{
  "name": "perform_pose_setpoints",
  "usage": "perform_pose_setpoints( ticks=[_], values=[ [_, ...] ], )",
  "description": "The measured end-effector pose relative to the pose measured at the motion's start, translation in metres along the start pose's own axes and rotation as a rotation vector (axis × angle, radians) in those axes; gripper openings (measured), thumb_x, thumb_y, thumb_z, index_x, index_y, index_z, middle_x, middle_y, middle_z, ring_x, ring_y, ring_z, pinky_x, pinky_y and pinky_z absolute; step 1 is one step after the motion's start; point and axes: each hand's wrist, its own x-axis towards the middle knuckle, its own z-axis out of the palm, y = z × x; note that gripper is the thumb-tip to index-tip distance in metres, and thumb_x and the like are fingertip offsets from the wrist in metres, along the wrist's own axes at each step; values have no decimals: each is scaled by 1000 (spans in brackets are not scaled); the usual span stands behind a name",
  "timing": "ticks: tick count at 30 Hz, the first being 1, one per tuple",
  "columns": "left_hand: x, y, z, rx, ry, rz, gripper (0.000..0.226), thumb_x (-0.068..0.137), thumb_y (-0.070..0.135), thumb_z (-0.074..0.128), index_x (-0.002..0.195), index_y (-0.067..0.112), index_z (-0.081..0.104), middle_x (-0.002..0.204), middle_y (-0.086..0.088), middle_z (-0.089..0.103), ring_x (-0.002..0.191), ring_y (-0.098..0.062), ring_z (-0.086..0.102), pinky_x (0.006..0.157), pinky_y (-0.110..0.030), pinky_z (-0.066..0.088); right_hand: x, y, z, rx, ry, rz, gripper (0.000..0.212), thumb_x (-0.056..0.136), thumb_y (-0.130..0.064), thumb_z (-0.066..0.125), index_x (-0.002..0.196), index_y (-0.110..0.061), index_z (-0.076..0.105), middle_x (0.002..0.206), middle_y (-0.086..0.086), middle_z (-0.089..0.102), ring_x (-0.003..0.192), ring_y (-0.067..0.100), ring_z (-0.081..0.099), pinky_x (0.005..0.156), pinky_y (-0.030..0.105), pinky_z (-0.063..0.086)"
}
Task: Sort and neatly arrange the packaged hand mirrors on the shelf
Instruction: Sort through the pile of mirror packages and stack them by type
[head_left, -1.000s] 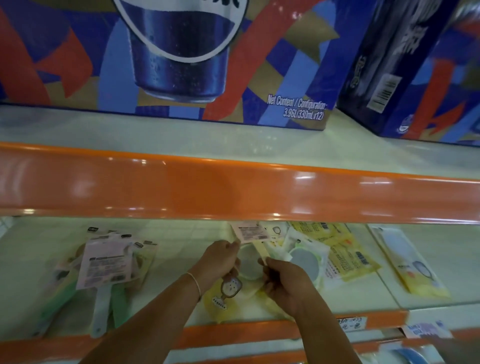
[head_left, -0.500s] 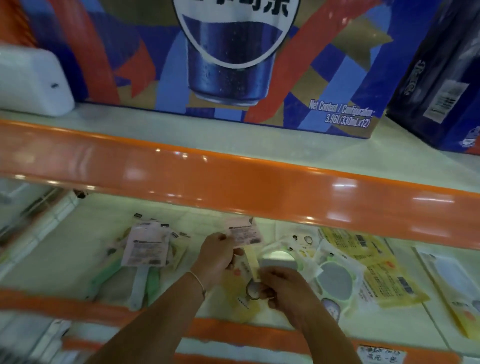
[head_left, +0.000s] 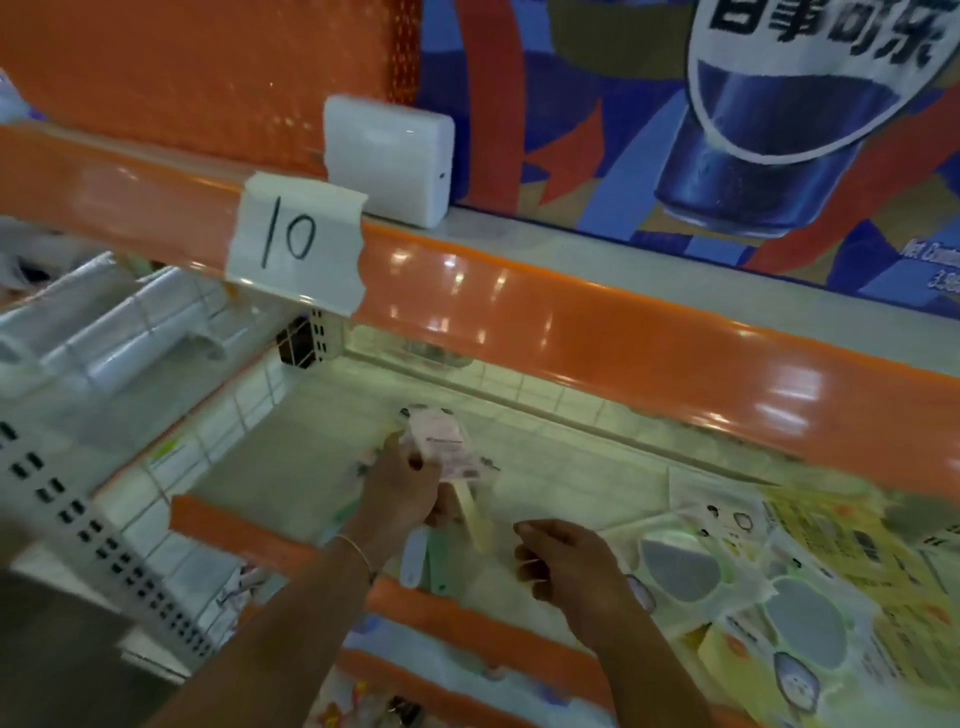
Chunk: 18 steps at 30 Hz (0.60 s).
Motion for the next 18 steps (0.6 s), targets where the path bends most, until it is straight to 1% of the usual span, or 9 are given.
perform_pose_setpoints(
  ticks=[2, 3, 4, 5, 7, 9, 12, 14, 18],
  values=[
    [-2, 1, -11, 7, 7, -26, 15, 94, 11, 50, 103, 11, 63, 71, -18, 70, 49, -26, 66, 43, -32, 54, 1, 2, 9, 0, 10, -11, 11, 90, -11, 64, 95, -2, 69, 72, 11, 66, 56, 20, 57, 49, 27, 42],
    [-3, 0, -15, 35, 6, -22, 16, 94, 11, 50, 101, 11, 64, 69, -16, 70, 48, -23, 66, 43, -31, 53, 1, 3, 13, -4, 19, -19, 11, 90, -10, 63, 95, -2, 69, 71, 10, 66, 56, 20, 57, 50, 28, 42],
    [-2, -1, -19, 121, 6, 4, 16, 94, 12, 50, 98, 14, 66, 69, -12, 70, 50, -22, 67, 44, -30, 54, 1, 3, 17, -12, 29, -28, 10, 91, -10, 63, 95, -3, 69, 71, 9, 66, 56, 20, 58, 50, 29, 42],
    [0, -5, -22, 242, 3, 54, 16, 93, 15, 51, 97, 16, 66, 72, -8, 71, 56, -22, 68, 48, -30, 55, 1, 4, 20, -21, 41, -36, 10, 91, -10, 63, 95, -4, 70, 71, 9, 67, 57, 20, 58, 51, 29, 43],
    [4, -10, -27, 481, 12, 132, 18, 89, 21, 52, 102, 19, 63, 85, -5, 71, 73, -24, 69, 63, -30, 56, 1, 6, 24, -36, 64, -49, 9, 90, -9, 62, 92, -6, 71, 72, 8, 68, 58, 19, 59, 51, 29, 45],
    [5, -14, -26, 619, 51, 157, 28, 86, 30, 51, 111, 20, 60, 97, -5, 69, 85, -25, 66, 70, -28, 53, 2, 8, 28, -52, 79, -56, 8, 90, -8, 62, 90, -8, 71, 74, 8, 68, 57, 18, 60, 51, 28, 46],
    [0, -11, -21, 792, 123, 178, 34, 88, 35, 50, 115, 16, 54, 106, -7, 65, 97, -28, 62, 77, -32, 49, 4, 10, 30, -61, 89, -61, 8, 89, -7, 63, 91, -9, 70, 78, 10, 69, 54, 18, 61, 49, 27, 45],
    [-4, -9, -18, 890, 124, 217, 30, 91, 30, 49, 113, 12, 53, 105, -8, 63, 98, -28, 61, 77, -32, 45, 5, 11, 30, -65, 99, -66, 9, 89, -8, 63, 92, -11, 70, 81, 10, 70, 55, 16, 62, 50, 27, 45],
    [-6, -1, -13, 906, 128, 252, 20, 93, 30, 46, 104, 14, 52, 102, -7, 64, 95, -25, 61, 71, -29, 37, 2, 11, 25, -62, 146, -90, 9, 88, -9, 64, 92, -13, 71, 84, 10, 72, 59, 17, 65, 53, 28, 48]
  ],
)
